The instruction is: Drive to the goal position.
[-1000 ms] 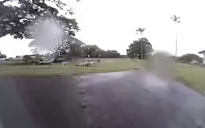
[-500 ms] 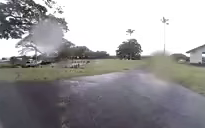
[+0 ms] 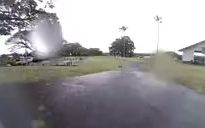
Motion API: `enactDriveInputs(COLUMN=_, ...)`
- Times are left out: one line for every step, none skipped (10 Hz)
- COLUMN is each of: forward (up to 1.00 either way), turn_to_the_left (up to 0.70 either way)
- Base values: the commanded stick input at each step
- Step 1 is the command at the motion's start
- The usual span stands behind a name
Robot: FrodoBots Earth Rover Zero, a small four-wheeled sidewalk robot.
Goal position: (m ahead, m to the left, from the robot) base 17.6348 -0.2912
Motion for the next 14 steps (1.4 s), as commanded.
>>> enactDriveInputs(forward=0.85, turn_to_the_left=0.00)
enactDriveInputs(forward=0.85, turn_to_the_left=0.00)
enactDriveInputs(forward=0.85, turn_to_the_left=0.00)
enactDriveInputs(forward=0.85, turn_to_the_left=0.00)
enactDriveInputs(forward=0.85, turn_to_the_left=0.00)
enactDriveInputs(forward=0.85, turn_to_the_left=0.00)
enactDriveInputs(forward=0.85, turn_to_the_left=-0.04)
enactDriveInputs(forward=0.85, turn_to_the_left=-0.25)
enactDriveInputs(forward=0.85, turn_to_the_left=-0.30)
enactDriveInputs(forward=0.85, turn_to_the_left=-0.12)
enactDriveInputs(forward=0.85, turn_to_the_left=0.00)
enactDriveInputs(forward=0.85, turn_to_the_left=0.00)
enactDriveInputs(forward=0.85, turn_to_the_left=0.00)
enactDriveInputs(forward=0.85, turn_to_the_left=0.00)
